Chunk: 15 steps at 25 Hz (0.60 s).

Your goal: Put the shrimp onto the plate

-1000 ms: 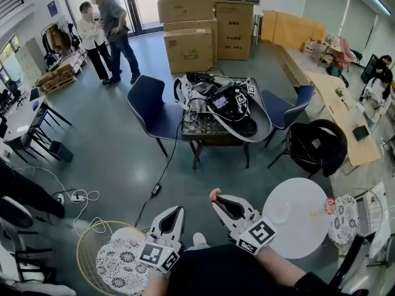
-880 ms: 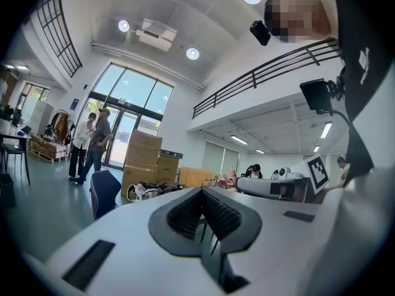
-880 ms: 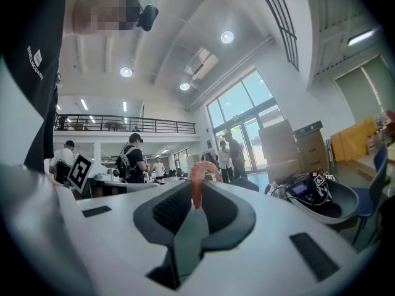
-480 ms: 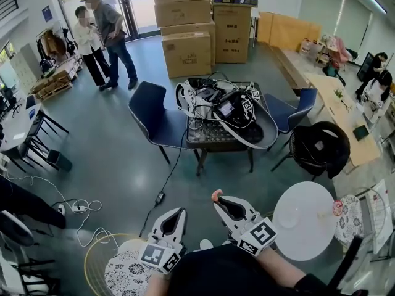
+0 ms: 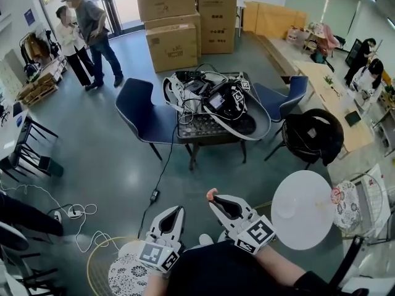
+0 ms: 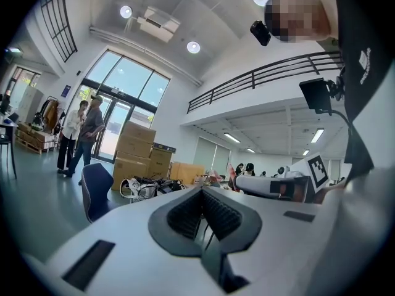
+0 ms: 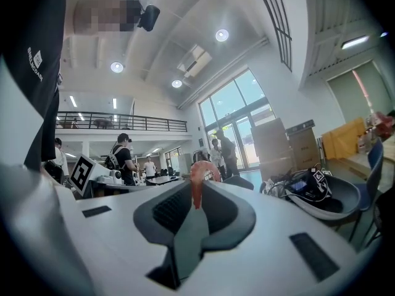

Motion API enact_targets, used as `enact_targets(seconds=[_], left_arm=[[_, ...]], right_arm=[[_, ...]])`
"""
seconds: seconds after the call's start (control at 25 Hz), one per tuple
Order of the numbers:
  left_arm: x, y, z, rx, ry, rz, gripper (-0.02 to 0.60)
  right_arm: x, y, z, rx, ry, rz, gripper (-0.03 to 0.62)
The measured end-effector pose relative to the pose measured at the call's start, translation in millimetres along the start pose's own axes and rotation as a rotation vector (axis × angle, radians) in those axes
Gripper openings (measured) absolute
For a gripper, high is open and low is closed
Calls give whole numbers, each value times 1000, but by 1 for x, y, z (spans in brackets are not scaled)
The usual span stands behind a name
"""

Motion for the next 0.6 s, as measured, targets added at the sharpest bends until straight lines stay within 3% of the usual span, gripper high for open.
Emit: enact_targets(seconds=[0.6], left_arm=[[10,-14,47,121,72,8,6]], right_arm=[[5,-34,-16,108,3,1,58]])
Point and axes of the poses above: the fingertips, and each gripper's own axes: z forward along the fingers, y to its left, x out of its underside, the point moved 1 cm from there along -z, backward along the fingers, and after that the axes turned 7 degrees about -z, right-handed, at the moved point
